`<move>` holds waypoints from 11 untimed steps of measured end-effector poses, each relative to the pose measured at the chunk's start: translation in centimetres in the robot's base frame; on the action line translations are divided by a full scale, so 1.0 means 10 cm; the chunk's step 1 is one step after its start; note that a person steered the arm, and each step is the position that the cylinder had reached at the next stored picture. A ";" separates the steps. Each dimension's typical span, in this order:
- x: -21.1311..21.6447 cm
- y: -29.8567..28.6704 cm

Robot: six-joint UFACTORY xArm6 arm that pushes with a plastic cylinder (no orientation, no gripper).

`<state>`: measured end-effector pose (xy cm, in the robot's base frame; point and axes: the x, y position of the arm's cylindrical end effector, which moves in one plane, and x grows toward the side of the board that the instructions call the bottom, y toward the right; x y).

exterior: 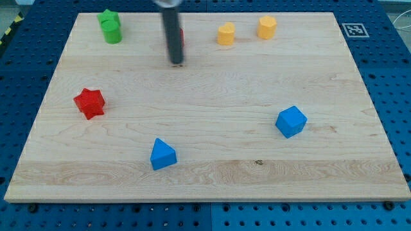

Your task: Push the yellow heart to the top

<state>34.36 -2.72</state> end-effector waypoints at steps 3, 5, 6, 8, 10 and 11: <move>-0.09 1.22; -0.76 1.19; -0.76 1.06; -0.65 1.00; -0.59 0.87; -0.91 0.84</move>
